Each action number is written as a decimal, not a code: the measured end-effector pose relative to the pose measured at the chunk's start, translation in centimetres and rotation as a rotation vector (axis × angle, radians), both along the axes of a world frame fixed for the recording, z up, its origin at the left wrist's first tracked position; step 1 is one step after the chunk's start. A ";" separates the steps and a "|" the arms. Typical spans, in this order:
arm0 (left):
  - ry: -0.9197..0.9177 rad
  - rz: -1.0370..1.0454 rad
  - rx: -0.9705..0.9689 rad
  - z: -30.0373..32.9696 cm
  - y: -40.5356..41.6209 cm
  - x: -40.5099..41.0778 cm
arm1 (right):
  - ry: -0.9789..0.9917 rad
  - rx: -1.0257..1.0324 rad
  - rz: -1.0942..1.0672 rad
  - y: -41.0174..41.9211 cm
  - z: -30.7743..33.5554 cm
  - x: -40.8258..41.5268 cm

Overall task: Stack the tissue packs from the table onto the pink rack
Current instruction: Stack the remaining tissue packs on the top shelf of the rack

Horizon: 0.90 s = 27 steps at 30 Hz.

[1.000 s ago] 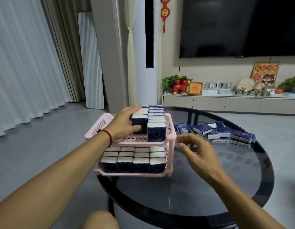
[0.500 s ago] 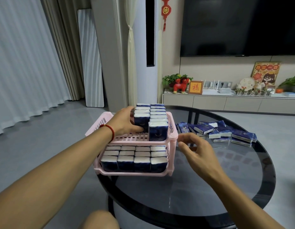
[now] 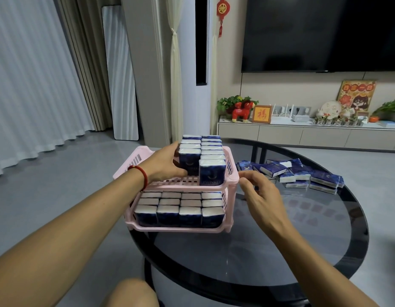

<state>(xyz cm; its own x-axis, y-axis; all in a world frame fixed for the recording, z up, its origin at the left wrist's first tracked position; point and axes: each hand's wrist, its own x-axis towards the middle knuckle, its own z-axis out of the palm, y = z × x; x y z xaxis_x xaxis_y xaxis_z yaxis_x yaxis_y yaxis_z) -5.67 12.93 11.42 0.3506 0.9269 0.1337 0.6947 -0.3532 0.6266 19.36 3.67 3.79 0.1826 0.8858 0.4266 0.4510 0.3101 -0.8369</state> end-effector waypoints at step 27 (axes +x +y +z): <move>-0.051 -0.300 0.058 -13.3 -9.2 16.2 | -0.882 -0.423 -0.435 11.8 -7.8 10.8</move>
<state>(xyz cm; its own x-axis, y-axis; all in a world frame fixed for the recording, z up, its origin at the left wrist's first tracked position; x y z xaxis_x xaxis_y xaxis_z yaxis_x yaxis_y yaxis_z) 10.55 3.73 -1.90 0.5989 0.7734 0.2077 0.5221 -0.5738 0.6310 30.19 15.50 -4.03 0.2954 0.9258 0.2359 0.9512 -0.2620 -0.1630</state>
